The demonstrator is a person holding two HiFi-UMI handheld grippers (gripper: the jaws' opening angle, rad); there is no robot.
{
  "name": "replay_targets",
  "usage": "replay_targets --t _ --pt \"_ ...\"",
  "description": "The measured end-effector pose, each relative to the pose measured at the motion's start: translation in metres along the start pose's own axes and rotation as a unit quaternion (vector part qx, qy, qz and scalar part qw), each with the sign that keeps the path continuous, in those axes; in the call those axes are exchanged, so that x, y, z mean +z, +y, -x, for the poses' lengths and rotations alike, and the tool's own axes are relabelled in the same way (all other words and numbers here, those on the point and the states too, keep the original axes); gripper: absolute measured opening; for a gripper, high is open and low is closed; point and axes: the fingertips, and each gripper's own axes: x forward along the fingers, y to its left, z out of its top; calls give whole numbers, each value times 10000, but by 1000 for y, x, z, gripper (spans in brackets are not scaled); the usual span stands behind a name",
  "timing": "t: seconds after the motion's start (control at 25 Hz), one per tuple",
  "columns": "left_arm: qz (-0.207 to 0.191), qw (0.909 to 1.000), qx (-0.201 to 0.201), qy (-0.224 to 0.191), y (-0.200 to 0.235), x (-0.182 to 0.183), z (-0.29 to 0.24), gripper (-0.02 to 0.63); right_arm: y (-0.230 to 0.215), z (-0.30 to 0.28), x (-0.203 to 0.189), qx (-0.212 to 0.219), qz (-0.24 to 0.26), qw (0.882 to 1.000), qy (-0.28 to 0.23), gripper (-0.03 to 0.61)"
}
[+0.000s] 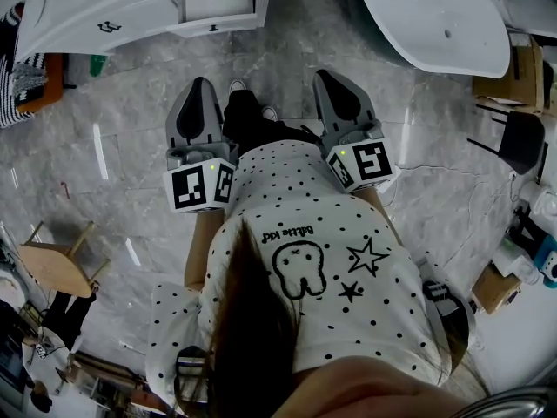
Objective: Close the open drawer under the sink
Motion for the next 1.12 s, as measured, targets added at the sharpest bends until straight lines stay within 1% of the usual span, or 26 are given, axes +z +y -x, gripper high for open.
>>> replay_targets --t 0.32,0.6,0.76,0.96,1.12 --pt "23 9997 -256 12 22 15 -41 6 -8 -40 11 -258 -46 9996 41 14" --pt "-38 9991 -402 136 64 33 -78 6 1 -87 31 -438 -69 9990 40 14" --pt "-61 9988 -462 155 80 41 -97 6 -1 -106 36 -584 -110 9982 35 14" --pt "-79 9981 -579 180 94 45 -115 6 -3 -124 40 -756 -58 9971 -9 14" --pt "-59 9974 -680 231 102 44 -120 6 -1 -137 40 -815 -98 9966 1 14"
